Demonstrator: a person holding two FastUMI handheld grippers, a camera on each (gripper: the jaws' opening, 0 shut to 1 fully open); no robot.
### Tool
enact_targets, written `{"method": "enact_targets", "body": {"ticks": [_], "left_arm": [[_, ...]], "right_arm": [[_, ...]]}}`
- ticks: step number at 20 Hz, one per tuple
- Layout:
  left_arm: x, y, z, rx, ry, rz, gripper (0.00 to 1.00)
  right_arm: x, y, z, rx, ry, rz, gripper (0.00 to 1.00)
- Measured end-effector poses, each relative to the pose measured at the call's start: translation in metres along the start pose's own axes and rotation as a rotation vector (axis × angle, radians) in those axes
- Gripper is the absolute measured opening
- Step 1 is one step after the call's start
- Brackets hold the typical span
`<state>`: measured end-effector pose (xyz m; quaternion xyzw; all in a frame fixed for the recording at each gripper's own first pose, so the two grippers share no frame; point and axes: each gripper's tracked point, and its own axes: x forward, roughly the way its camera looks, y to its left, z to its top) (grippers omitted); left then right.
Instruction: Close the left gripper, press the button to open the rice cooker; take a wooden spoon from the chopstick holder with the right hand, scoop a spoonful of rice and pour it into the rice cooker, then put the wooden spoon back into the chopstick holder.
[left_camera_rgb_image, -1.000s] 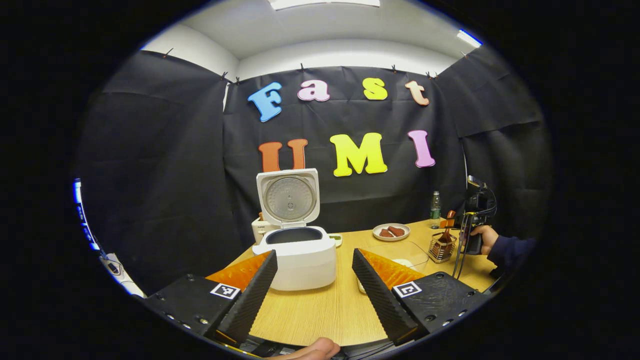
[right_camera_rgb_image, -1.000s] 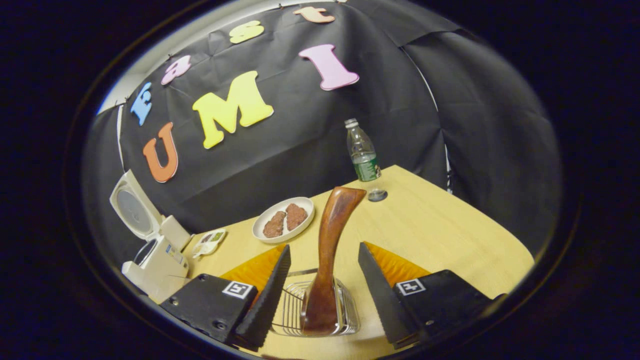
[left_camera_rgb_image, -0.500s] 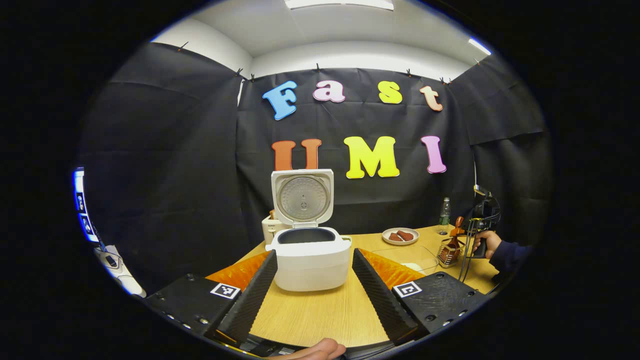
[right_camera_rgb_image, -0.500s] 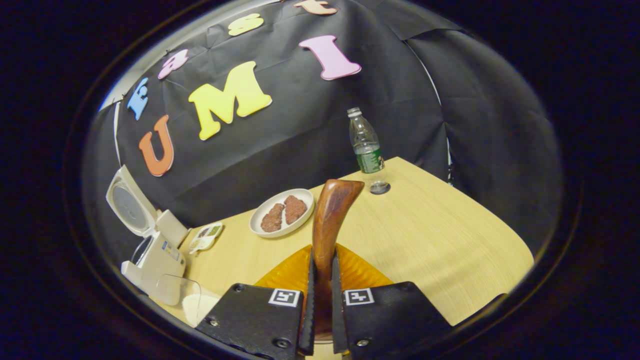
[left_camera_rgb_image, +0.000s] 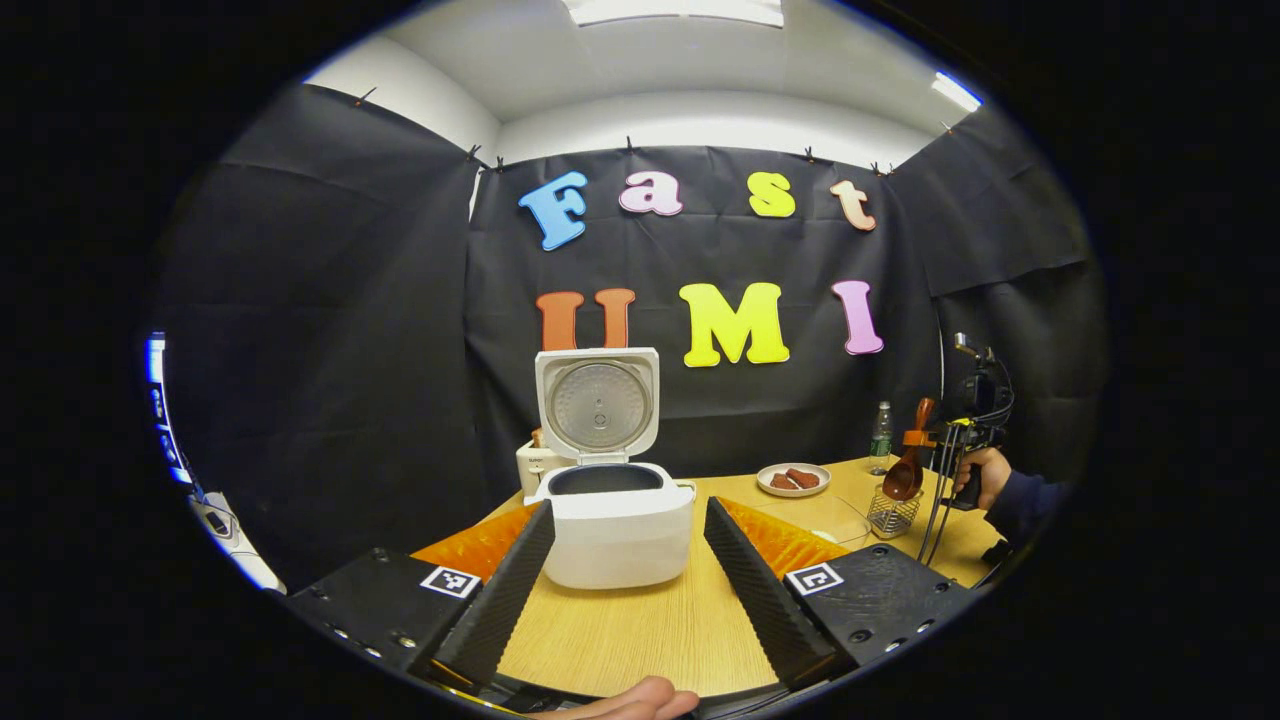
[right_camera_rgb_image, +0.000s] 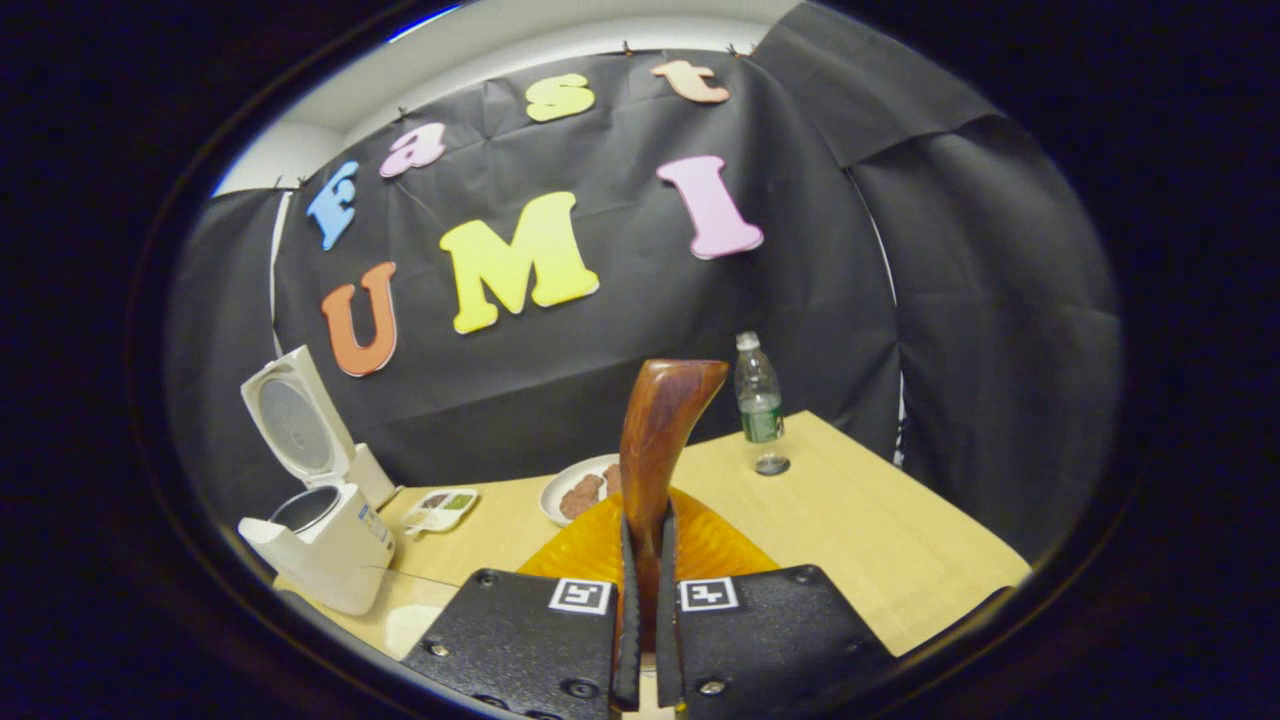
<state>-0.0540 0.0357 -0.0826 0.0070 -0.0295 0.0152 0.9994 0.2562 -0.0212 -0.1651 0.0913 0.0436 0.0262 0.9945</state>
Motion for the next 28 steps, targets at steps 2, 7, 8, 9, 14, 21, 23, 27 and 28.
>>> {"method": "enact_targets", "body": {"ticks": [2, 7, 8, 9, 14, 21, 23, 27, 28], "left_arm": [[0.003, 0.007, -0.001, 0.009, 0.001, 0.022, 0.96], [0.004, 0.015, -0.003, 0.027, 0.004, 0.062, 0.96], [0.002, 0.014, -0.003, 0.022, 0.001, 0.054, 0.96], [0.002, 0.013, -0.002, 0.017, -0.002, 0.047, 0.95], [0.000, 0.017, 0.000, 0.019, -0.014, 0.039, 0.95], [-0.002, 0.024, -0.003, -0.011, -0.020, 0.014, 0.95], [-0.003, 0.030, -0.008, -0.024, -0.008, 0.019, 0.95], [-0.005, 0.038, -0.008, -0.048, -0.013, 0.019, 0.95], [-0.006, 0.040, -0.009, -0.054, -0.010, 0.019, 0.95]], "right_arm": [[-0.012, 0.027, 0.009, -0.036, -0.028, 0.034, 0.12], [-0.035, 0.085, 0.005, -0.126, -0.034, 0.080, 0.12], [-0.039, 0.098, 0.004, -0.145, -0.044, 0.097, 0.12], [-0.042, 0.109, 0.003, -0.158, -0.053, 0.108, 0.12], [-0.044, 0.159, -0.021, -0.207, -0.056, 0.125, 0.12], [-0.018, 0.183, -0.082, -0.294, -0.051, -0.017, 0.11], [-0.011, 0.185, -0.096, -0.345, -0.053, -0.067, 0.12], [0.000, 0.176, -0.102, -0.425, -0.077, -0.185, 0.11], [0.002, 0.172, -0.103, -0.441, -0.079, -0.221, 0.11]]}}
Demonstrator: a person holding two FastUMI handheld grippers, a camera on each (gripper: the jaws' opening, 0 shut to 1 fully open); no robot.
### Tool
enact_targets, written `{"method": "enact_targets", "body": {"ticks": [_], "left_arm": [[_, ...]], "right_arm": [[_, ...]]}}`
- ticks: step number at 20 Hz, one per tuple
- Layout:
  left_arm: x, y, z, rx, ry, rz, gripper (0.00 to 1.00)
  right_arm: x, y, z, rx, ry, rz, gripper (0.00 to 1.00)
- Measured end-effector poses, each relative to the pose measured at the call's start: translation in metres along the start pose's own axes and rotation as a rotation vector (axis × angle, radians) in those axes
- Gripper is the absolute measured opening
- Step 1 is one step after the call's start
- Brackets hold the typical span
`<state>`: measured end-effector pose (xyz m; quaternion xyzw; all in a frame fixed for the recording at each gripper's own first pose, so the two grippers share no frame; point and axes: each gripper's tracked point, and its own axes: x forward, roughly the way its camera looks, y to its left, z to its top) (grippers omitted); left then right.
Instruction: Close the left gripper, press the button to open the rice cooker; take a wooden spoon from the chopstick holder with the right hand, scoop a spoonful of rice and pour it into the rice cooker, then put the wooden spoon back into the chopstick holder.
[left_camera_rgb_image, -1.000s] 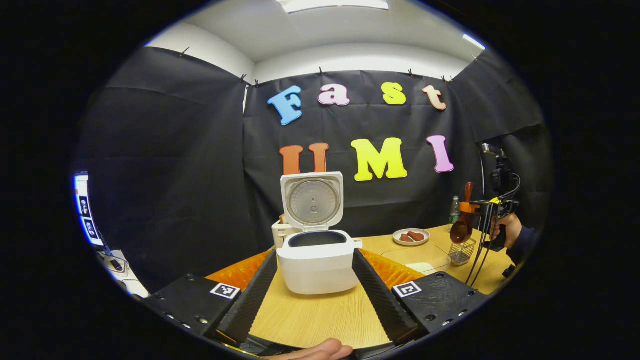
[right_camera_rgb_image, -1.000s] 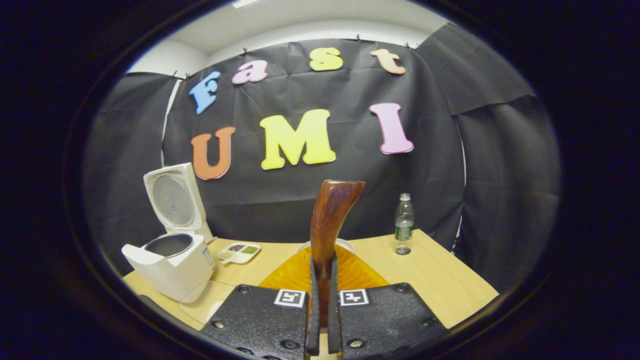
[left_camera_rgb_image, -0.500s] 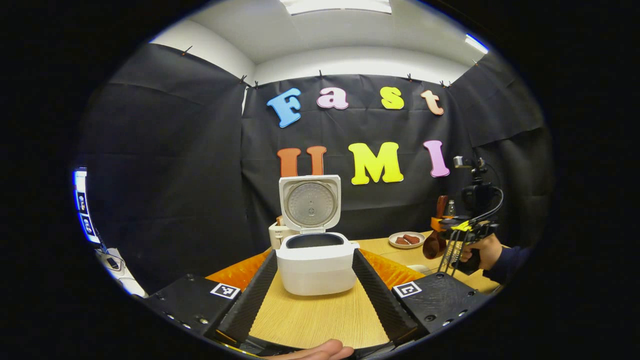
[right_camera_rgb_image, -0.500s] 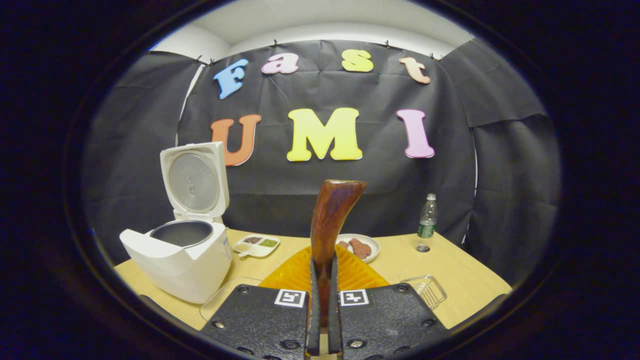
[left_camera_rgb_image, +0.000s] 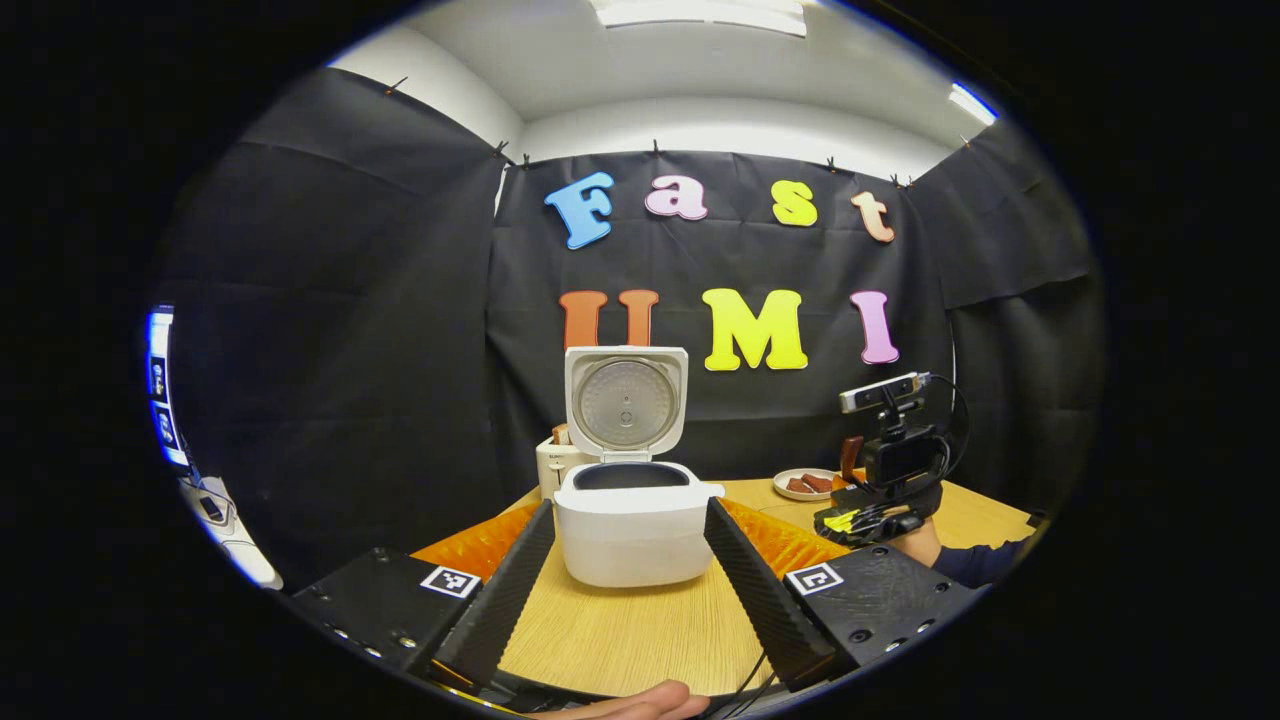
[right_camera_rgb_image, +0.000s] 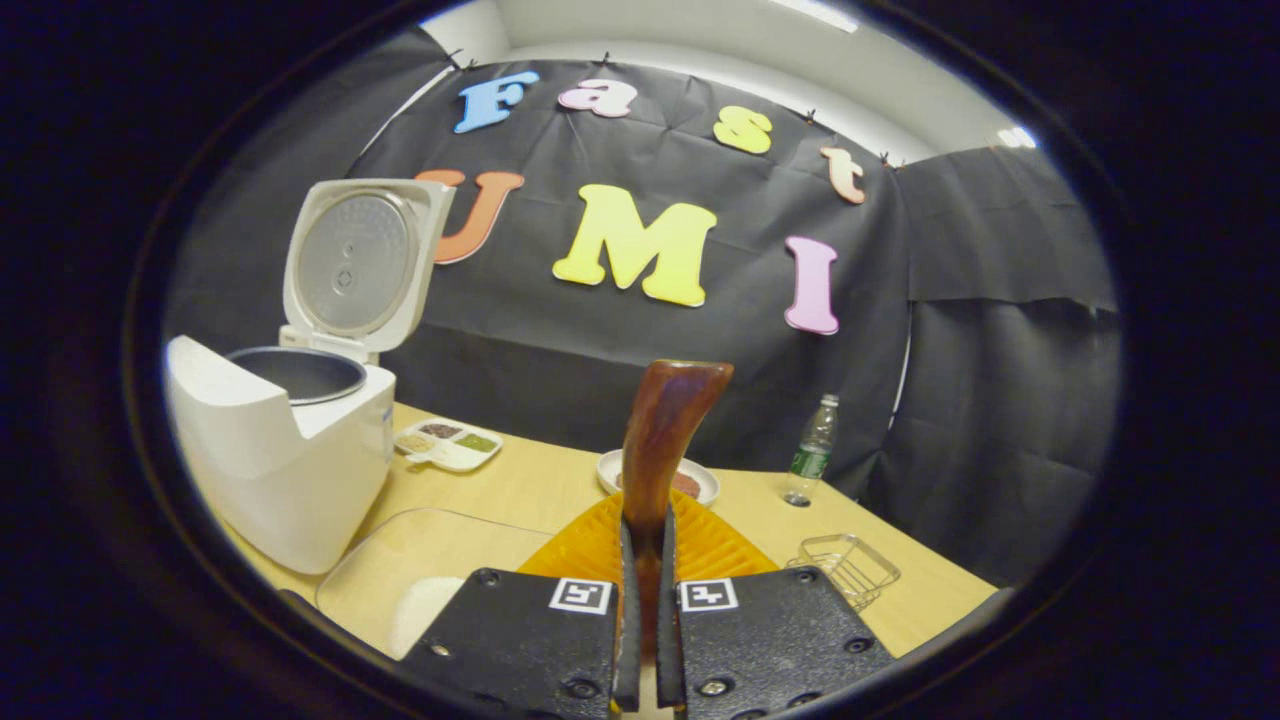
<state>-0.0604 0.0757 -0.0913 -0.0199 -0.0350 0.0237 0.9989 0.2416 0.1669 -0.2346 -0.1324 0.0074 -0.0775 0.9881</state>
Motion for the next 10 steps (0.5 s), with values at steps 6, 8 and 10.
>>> {"method": "enact_targets", "body": {"ticks": [6, 8, 10], "left_arm": [[-0.009, 0.010, 0.000, -0.027, -0.006, 0.007, 0.95], [-0.010, 0.011, 0.000, -0.020, -0.007, 0.006, 0.95], [-0.014, 0.011, -0.001, -0.010, -0.011, 0.004, 0.95]], "right_arm": [[-0.002, 0.043, -0.017, 0.074, 0.079, 0.086, 0.11], [-0.011, 0.064, -0.019, 0.125, 0.111, 0.165, 0.12], [-0.016, 0.069, -0.019, 0.133, 0.125, 0.187, 0.12]]}}
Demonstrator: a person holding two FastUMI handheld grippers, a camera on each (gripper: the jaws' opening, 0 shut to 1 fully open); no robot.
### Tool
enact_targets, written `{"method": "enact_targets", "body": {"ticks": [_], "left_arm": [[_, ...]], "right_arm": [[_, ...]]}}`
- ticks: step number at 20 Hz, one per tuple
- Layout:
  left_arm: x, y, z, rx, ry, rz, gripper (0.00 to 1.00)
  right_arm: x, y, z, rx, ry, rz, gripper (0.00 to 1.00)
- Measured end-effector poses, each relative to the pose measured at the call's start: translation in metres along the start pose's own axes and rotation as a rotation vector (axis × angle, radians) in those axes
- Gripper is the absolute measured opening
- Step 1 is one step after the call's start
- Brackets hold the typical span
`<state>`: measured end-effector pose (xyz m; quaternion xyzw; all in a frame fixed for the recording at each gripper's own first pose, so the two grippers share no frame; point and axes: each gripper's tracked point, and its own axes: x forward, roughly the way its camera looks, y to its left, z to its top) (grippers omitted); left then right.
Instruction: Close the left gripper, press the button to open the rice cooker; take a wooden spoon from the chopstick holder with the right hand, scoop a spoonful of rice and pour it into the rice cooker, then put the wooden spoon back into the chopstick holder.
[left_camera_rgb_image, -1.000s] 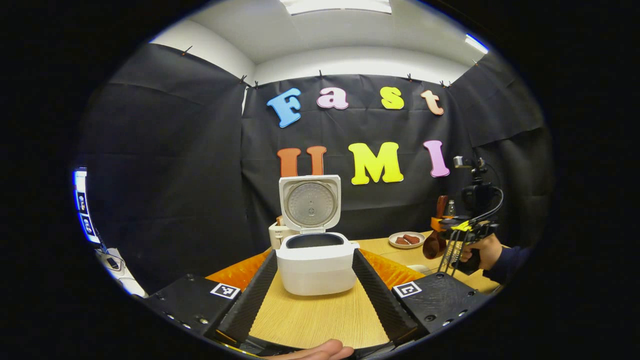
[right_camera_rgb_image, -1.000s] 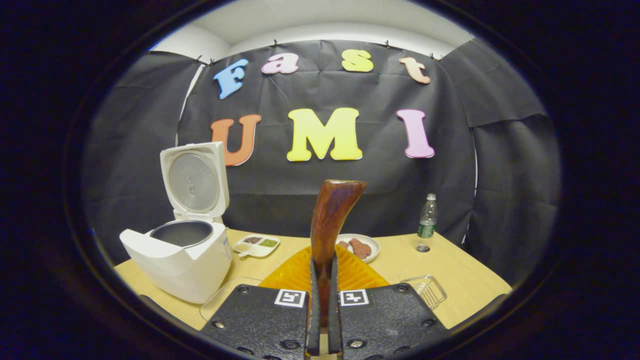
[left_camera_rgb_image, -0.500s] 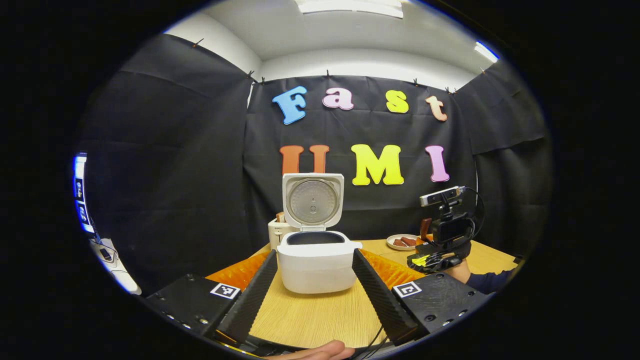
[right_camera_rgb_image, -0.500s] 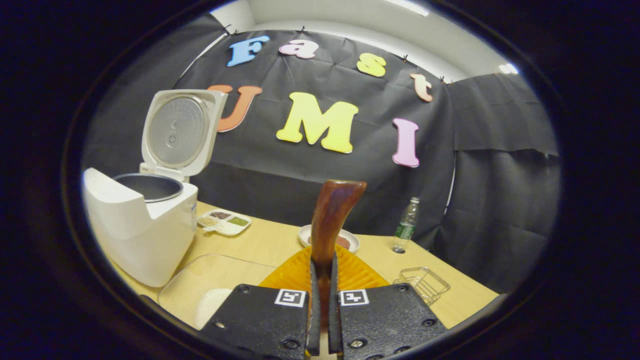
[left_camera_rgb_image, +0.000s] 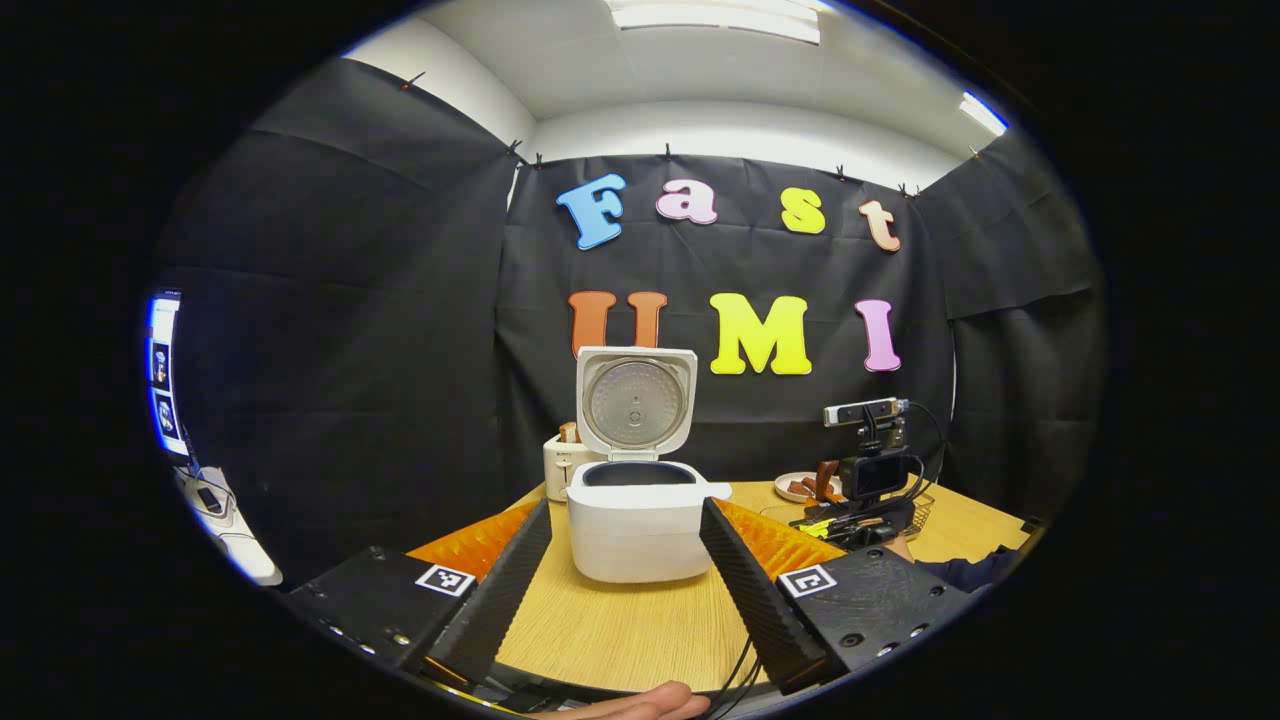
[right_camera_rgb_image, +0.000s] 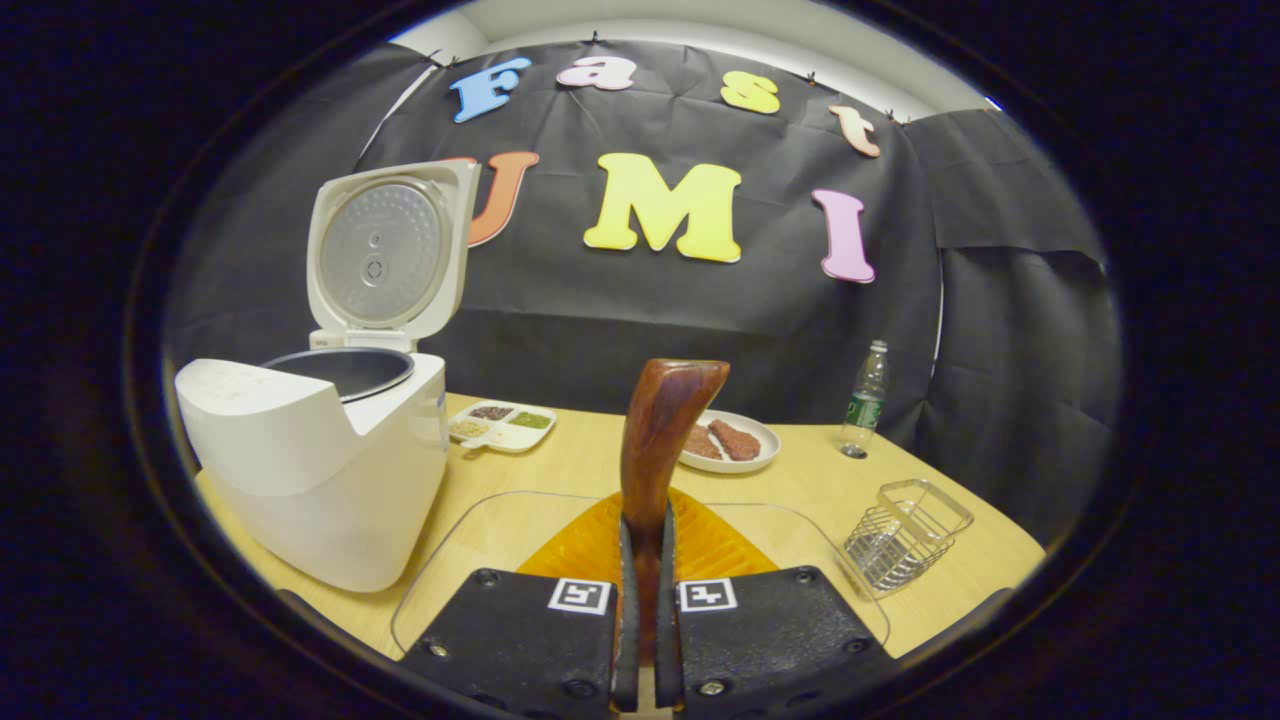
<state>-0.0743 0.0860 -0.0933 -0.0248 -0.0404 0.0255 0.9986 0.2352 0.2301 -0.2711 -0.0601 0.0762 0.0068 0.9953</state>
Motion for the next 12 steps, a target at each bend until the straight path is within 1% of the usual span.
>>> {"method": "enact_targets", "body": {"ticks": [3, 6, 8, 10, 12], "left_arm": [[-0.002, -0.002, 0.000, 0.005, -0.001, -0.009, 0.95], [-0.002, 0.000, -0.002, 0.001, 0.005, -0.007, 0.95], [-0.001, 0.002, -0.005, -0.002, 0.018, 0.000, 0.95], [-0.001, 0.003, -0.008, 0.003, 0.035, 0.009, 0.95], [0.000, 0.003, -0.007, 0.009, 0.041, 0.019, 0.95]], "right_arm": [[-0.002, 0.007, -0.002, 0.024, 0.007, 0.027, 0.12], [-0.007, 0.028, -0.006, 0.087, 0.046, 0.146, 0.12], [-0.011, 0.034, -0.007, 0.127, 0.075, 0.218, 0.11], [-0.013, 0.040, -0.009, 0.201, 0.113, 0.297, 0.12], [-0.015, 0.040, -0.010, 0.307, 0.167, 0.367, 0.12]]}}
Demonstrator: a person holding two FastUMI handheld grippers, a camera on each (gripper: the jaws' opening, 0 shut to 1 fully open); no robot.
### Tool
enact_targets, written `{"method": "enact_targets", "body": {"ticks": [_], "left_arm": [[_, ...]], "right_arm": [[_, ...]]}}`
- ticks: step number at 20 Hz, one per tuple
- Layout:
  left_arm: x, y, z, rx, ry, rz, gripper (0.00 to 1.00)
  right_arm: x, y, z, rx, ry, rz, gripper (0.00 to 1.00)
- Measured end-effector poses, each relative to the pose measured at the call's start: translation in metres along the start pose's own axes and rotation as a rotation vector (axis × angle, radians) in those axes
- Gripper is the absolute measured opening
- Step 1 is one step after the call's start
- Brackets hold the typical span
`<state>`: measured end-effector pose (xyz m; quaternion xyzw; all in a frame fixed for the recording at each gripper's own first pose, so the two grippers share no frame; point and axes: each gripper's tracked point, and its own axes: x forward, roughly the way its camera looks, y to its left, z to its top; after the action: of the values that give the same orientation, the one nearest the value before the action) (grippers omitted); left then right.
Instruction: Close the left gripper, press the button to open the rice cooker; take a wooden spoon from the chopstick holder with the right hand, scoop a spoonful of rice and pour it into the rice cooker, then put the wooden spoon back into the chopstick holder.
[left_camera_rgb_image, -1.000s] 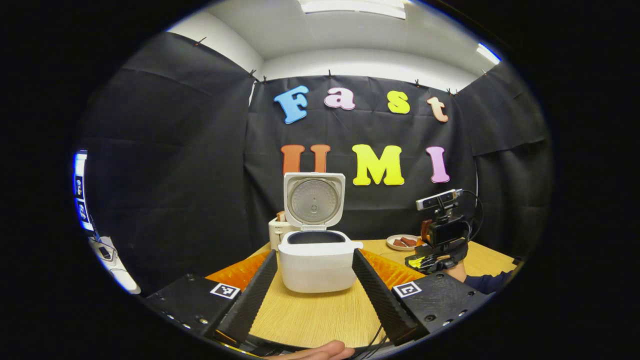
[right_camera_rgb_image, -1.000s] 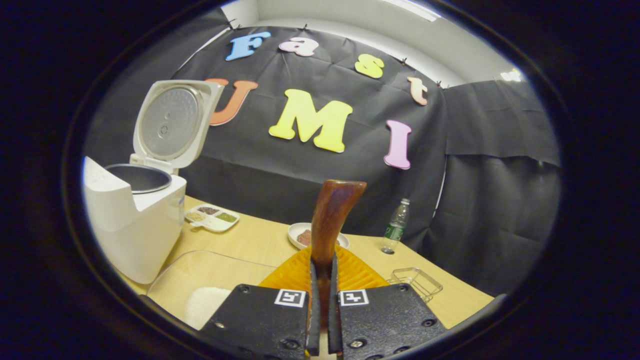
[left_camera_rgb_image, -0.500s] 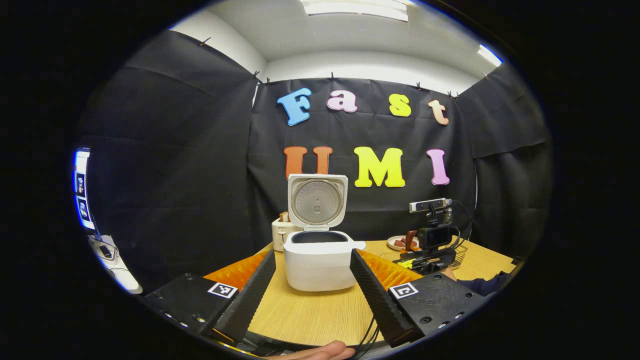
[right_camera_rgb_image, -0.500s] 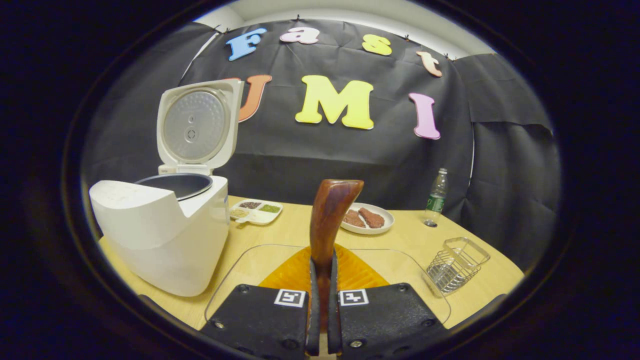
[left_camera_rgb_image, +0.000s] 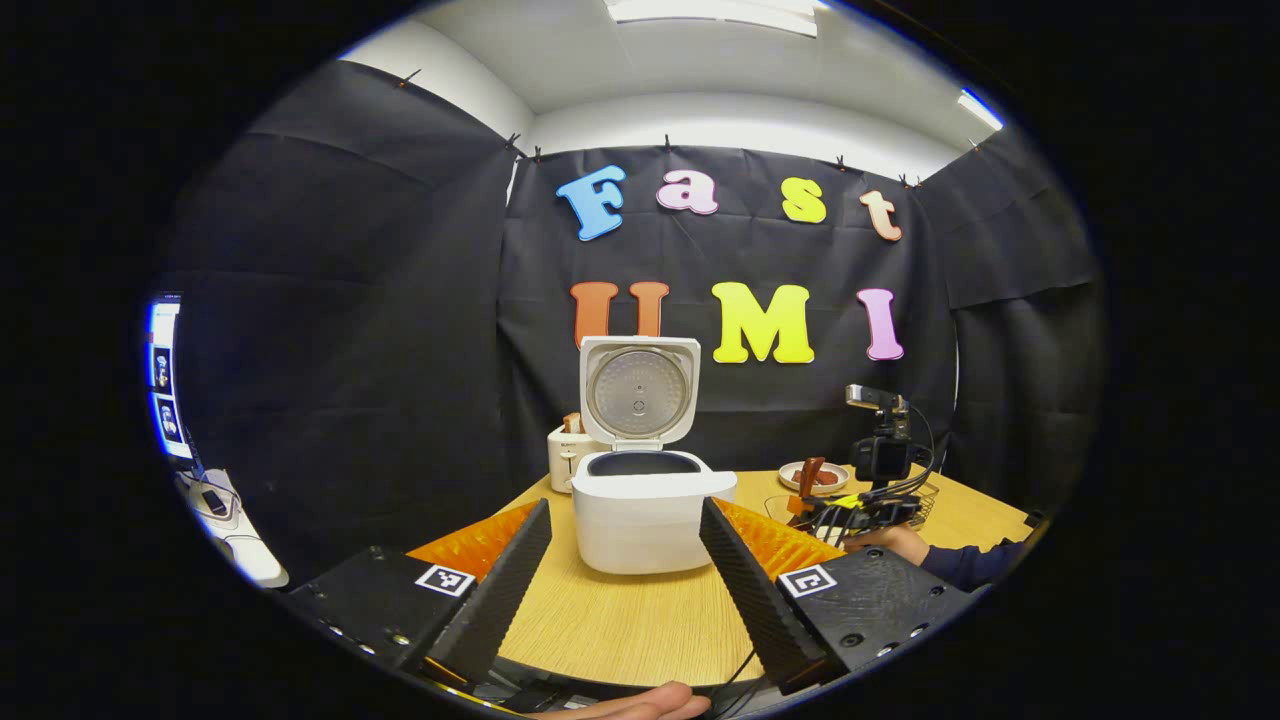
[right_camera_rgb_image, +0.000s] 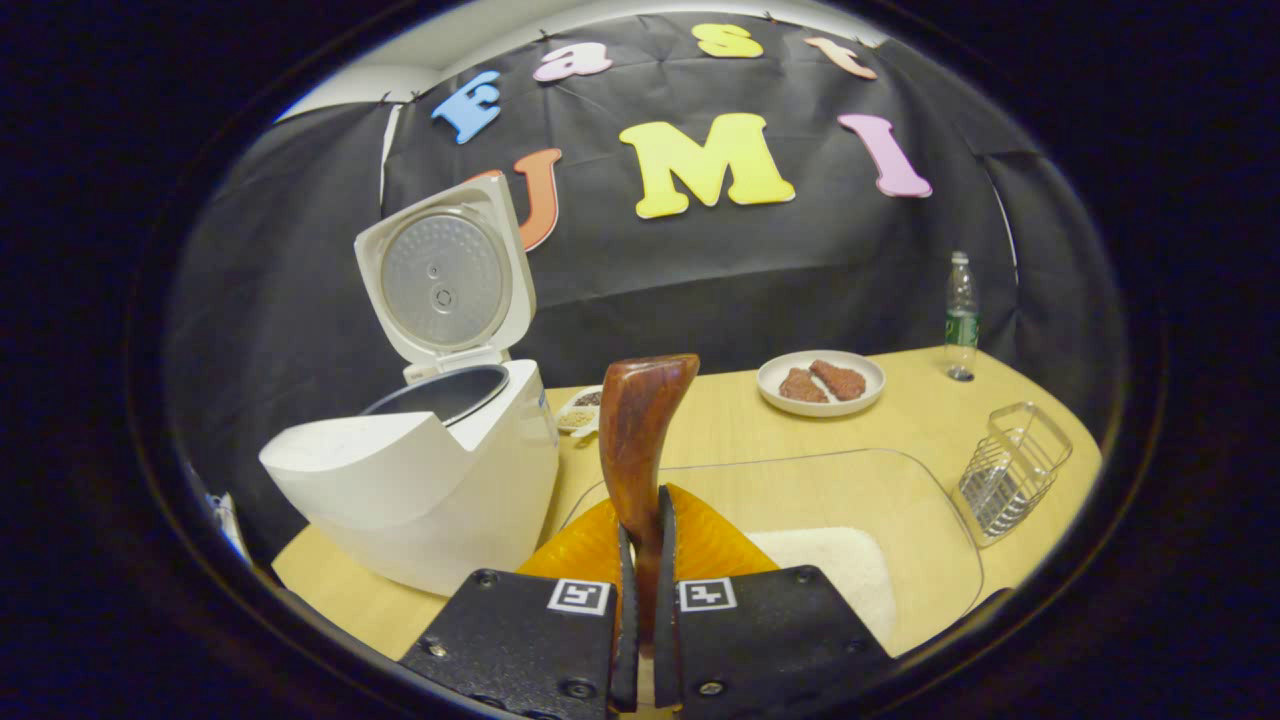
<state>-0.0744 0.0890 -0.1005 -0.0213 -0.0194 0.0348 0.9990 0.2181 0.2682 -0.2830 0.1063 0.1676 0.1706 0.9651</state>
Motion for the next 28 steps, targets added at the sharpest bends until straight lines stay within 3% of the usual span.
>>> {"method": "enact_targets", "body": {"ticks": [6, 15, 22, 26, 28], "left_arm": [[0.009, -0.012, 0.003, 0.016, 0.019, -0.002, 0.95], [0.048, -0.039, 0.015, 0.049, 0.064, -0.014, 0.95], [0.071, -0.050, 0.022, 0.077, 0.081, -0.016, 0.96], [0.081, -0.055, 0.029, 0.073, 0.074, -0.025, 0.98], [0.081, -0.053, 0.037, 0.075, 0.060, -0.022, 0.98]], "right_arm": [[0.000, -0.018, 0.003, 0.360, 0.139, 0.136, 0.12], [-0.007, -0.041, 0.041, 0.586, 0.142, 0.241, 0.11], [-0.025, -0.071, 0.084, 0.804, 0.076, 0.347, 0.11], [-0.057, -0.078, 0.143, 1.105, -0.045, 0.524, 0.11], [-0.070, -0.080, 0.166, 1.189, -0.068, 0.584, 0.11]]}}
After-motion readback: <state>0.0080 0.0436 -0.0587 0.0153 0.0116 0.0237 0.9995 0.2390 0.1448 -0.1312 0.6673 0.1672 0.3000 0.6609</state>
